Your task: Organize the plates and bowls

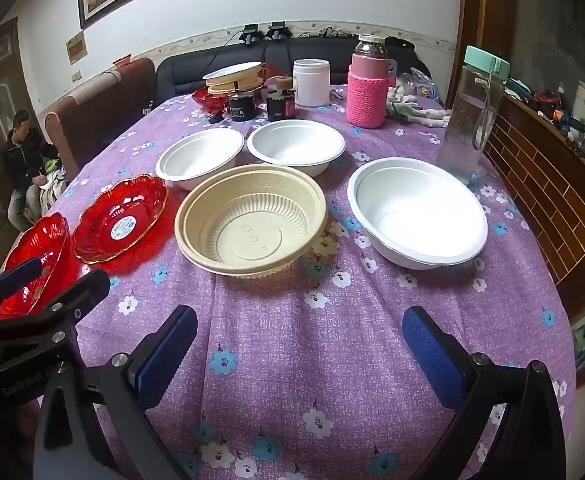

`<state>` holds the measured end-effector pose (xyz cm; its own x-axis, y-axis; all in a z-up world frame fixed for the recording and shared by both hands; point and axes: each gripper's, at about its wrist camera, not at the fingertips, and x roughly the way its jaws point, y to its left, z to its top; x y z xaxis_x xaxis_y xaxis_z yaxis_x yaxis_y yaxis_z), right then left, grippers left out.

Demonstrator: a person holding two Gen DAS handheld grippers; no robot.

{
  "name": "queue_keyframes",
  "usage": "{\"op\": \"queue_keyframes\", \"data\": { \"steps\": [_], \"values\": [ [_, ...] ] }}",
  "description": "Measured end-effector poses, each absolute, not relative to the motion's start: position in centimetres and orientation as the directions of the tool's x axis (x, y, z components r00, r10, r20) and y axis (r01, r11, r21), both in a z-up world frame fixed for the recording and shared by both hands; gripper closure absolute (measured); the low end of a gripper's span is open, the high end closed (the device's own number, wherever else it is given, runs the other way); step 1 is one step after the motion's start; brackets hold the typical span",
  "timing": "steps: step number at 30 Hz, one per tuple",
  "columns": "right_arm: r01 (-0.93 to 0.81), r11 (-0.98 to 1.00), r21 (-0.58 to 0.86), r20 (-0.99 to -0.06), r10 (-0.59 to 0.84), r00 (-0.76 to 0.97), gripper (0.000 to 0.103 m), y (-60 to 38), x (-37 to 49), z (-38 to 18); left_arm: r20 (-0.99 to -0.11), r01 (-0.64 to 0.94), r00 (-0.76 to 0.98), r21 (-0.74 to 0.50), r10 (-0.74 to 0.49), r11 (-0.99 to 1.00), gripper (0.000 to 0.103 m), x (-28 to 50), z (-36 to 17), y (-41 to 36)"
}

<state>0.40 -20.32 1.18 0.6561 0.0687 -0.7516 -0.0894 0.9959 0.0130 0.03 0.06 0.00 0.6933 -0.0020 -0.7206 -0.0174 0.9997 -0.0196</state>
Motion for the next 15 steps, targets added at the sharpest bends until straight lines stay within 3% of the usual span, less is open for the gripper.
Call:
{"op": "queue_keyframes", "data": {
  "steps": [15],
  "values": [
    [-0.093, 0.996, 0.014, -0.752, 0.072, 0.655, 0.000, -20.18, 0.42, 1.09, -0.725, -0.026, 0.689, -0.023, 0.002, 0.999, 0.000, -0.60, 0.12, -0.21]
  ]
}}
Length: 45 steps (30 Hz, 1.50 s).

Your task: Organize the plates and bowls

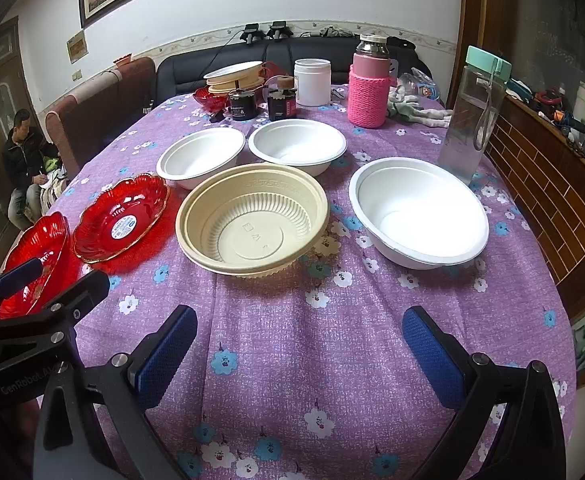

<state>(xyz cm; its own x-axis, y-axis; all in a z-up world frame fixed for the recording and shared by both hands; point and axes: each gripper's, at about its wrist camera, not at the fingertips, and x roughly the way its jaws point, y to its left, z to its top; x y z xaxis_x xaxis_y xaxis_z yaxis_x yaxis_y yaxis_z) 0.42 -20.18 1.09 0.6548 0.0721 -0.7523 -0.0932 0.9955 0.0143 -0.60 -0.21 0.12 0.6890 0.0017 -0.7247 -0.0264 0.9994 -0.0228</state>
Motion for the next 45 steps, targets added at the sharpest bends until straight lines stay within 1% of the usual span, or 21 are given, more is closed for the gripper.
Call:
{"op": "queue_keyframes", "data": {
  "steps": [25, 30, 35, 39, 41, 42, 45],
  "values": [
    [-0.093, 0.996, 0.014, -0.752, 0.072, 0.656, 0.000, -20.2, 0.4, 1.1, -0.735, -0.022, 0.678, -0.004, 0.012, 1.000, 0.000, -0.1, -0.2, 0.0],
    [-0.094, 0.995, 0.015, -0.751, 0.073, 0.656, 0.000, -20.1, 0.4, 1.2, -0.726, -0.021, 0.688, -0.014, 0.004, 1.000, 0.000, -0.1, -0.2, 0.1],
    [-0.099, 0.995, 0.017, -0.749, 0.078, 0.658, 0.000, -19.9, 0.4, 1.4, -0.737, -0.022, 0.676, -0.001, 0.014, 1.000, 0.000, -0.4, -0.5, 0.4],
    [-0.104, 0.995, 0.016, -0.748, 0.080, 0.659, 0.000, -19.5, 0.4, 1.4, -0.772, -0.023, 0.633, 0.058, 0.059, 0.998, 0.000, -0.4, -0.2, 0.8],
    [-0.106, 0.994, 0.016, -0.747, 0.082, 0.660, 0.000, -19.4, 0.3, 1.4, -0.777, -0.024, 0.626, 0.068, 0.068, 0.997, 0.000, -0.4, 0.1, 1.1],
    [-0.108, 0.994, 0.017, -0.746, 0.085, 0.661, 0.000, -19.3, 0.4, 1.4, -0.773, -0.028, 0.631, 0.059, 0.063, 0.998, 0.000, -0.6, 0.2, 1.3],
    [-0.125, 0.991, 0.049, -0.741, 0.120, 0.661, 0.000, -18.7, 0.2, 1.7, -0.721, -0.054, 0.692, -0.012, 0.028, 0.998, 0.000, -1.9, 1.7, 3.4]
  ]
}}
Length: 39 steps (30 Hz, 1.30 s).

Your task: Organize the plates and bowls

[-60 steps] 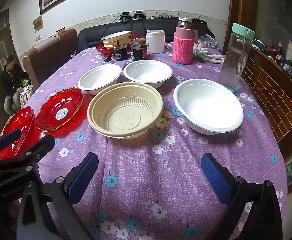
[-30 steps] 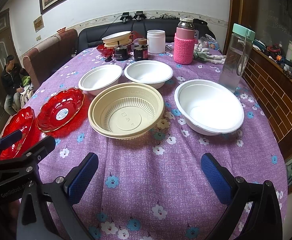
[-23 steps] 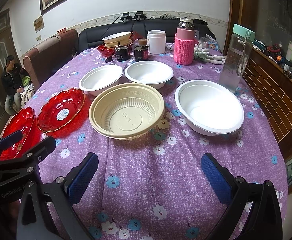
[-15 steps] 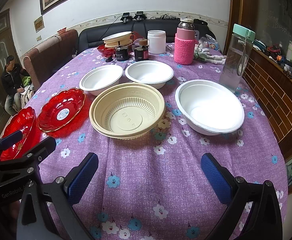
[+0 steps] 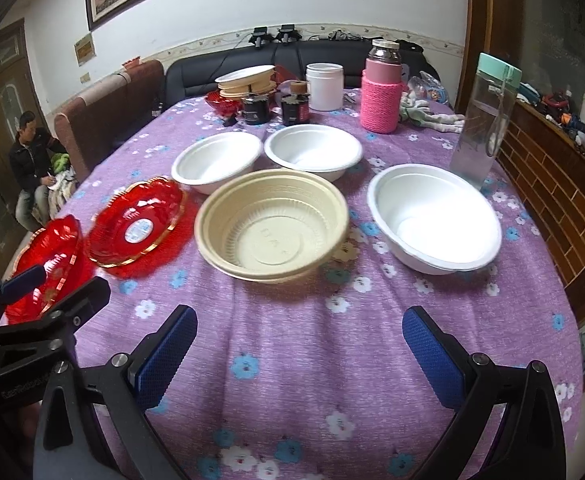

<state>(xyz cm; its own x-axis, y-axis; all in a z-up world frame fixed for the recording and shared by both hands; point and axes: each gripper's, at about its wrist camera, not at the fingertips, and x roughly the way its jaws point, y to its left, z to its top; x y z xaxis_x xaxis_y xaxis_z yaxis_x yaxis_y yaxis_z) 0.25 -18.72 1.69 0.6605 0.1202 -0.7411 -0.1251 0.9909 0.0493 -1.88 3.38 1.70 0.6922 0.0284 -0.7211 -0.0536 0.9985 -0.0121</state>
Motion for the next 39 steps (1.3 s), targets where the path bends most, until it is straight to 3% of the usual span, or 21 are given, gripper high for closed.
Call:
{"op": "queue_keyframes", "data": {
  "steps": [5, 11, 12, 15, 20, 23, 26, 28, 29, 30, 32, 39],
  "values": [
    [-0.299, 0.942, 0.153, -0.738, 0.310, 0.600, 0.000, -14.6, 0.5, 2.2, -0.657, -0.236, 0.740, -0.049, 0.146, 0.971, 0.000, -4.7, 4.2, 10.4],
    [-0.470, 0.814, 0.341, -0.735, 0.543, 0.406, 0.001, -6.4, 2.1, 1.0, -0.740, -0.510, 0.612, -0.101, 0.278, 0.854, 0.000, -5.8, 2.0, 21.3],
    [-0.475, 0.798, 0.371, -0.732, 0.566, 0.379, 0.001, -5.3, 2.4, 0.8, -0.719, -0.529, 0.622, -0.095, 0.310, 0.843, 0.000, -6.4, 2.1, 22.6],
    [-0.472, 0.733, 0.490, -0.701, 0.653, 0.287, 0.003, -2.4, 3.5, -0.1, -0.774, -0.580, 0.549, -0.080, 0.316, 0.811, 0.000, -5.9, 0.0, 24.2],
    [-0.384, 0.696, 0.606, -0.698, 0.698, 0.163, 0.020, 0.7, 5.2, -3.2, -0.787, -0.578, 0.545, -0.104, 0.288, 0.809, 0.000, -4.5, -2.6, 25.6],
    [-0.338, 0.692, 0.638, -0.693, 0.707, 0.139, 0.025, 1.6, 5.9, -4.5, -0.807, -0.586, 0.526, -0.114, 0.270, 0.802, 0.000, -4.2, -3.6, 26.2],
    [-0.321, 0.690, 0.649, -0.693, 0.710, 0.127, 0.036, 1.9, 6.5, -5.0, -0.826, -0.603, 0.500, -0.116, 0.261, 0.789, 0.031, -3.5, -4.6, 26.9],
    [-0.316, 0.699, 0.641, -0.701, 0.701, 0.128, 0.048, 2.3, 6.8, -5.2, -0.852, -0.611, 0.465, -0.112, 0.240, 0.784, 0.073, -3.1, -5.5, 27.1],
    [-0.312, 0.705, 0.637, -0.708, 0.695, 0.125, 0.058, 2.5, 7.0, -5.5, -0.865, -0.610, 0.448, -0.110, 0.227, 0.785, 0.079, -2.8, -6.1, 27.0],
    [-0.306, 0.711, 0.633, -0.716, 0.688, 0.118, 0.064, 2.7, 7.1, -5.8, -0.861, -0.601, 0.459, -0.119, 0.219, 0.790, 0.081, -2.9, -6.3, 27.1],
    [-0.303, 0.726, 0.617, -0.734, 0.670, 0.112, 0.089, 3.0, 7.2, -6.2, -0.850, -0.597, 0.463, -0.090, 0.251, 0.797, 0.085, -3.0, -6.1, 26.4],
    [-0.361, 0.744, 0.562, -0.738, 0.648, 0.187, 0.090, 2.4, 5.4, -4.2, -0.808, -0.606, 0.518, -0.112, 0.283, 0.788, 0.089, -4.1, -3.9, 26.2]
  ]
}}
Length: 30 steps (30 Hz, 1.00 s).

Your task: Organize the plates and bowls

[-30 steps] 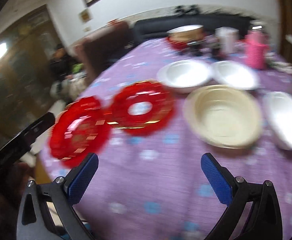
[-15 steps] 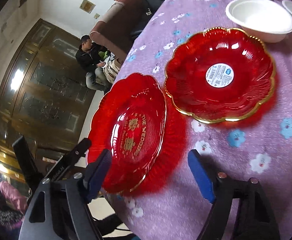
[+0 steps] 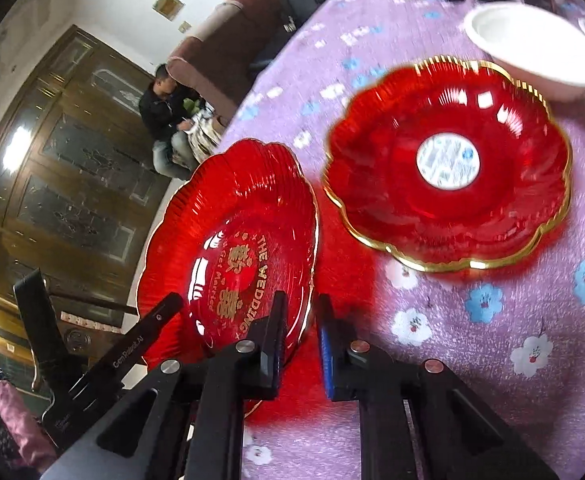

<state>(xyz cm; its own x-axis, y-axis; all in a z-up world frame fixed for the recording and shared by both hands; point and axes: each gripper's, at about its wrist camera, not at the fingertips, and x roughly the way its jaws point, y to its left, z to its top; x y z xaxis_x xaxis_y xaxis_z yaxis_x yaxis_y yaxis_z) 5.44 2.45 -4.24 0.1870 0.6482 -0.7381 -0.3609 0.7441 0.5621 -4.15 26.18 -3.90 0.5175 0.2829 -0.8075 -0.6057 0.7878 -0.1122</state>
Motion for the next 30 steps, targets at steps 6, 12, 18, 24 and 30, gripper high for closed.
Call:
{"op": "queue_keyframes", "data": {
  "steps": [6, 12, 18, 24, 30],
  "values": [
    [-0.432, 0.719, 0.545, -0.713, 0.668, 0.213, 0.090, 3.1, 4.4, -2.2, -0.777, -0.630, 0.532, -0.099, 0.336, 0.770, 0.089, -4.8, -2.6, 26.8],
    [-0.431, 0.728, 0.534, -0.740, 0.649, 0.179, 0.087, 4.5, 4.9, -3.5, -0.817, -0.647, 0.480, -0.084, 0.319, 0.758, 0.088, -4.0, -4.9, 27.3],
    [-0.424, 0.725, 0.543, -0.749, 0.647, 0.146, 0.068, 4.2, 4.8, -4.3, -0.840, -0.643, 0.452, -0.072, 0.301, 0.763, 0.080, -3.6, -6.1, 27.0],
    [-0.418, 0.690, 0.590, -0.675, 0.706, 0.213, 0.046, 0.7, 4.5, -1.7, -0.789, -0.692, 0.496, -0.106, 0.363, 0.714, 0.054, -5.3, -3.1, 27.5],
    [-0.287, 0.711, 0.642, -0.625, 0.702, 0.342, 0.030, -6.1, 5.3, -0.9, -0.677, -0.606, 0.660, -0.224, 0.325, 0.764, 0.025, -4.8, 1.8, 24.9]
  ]
}}
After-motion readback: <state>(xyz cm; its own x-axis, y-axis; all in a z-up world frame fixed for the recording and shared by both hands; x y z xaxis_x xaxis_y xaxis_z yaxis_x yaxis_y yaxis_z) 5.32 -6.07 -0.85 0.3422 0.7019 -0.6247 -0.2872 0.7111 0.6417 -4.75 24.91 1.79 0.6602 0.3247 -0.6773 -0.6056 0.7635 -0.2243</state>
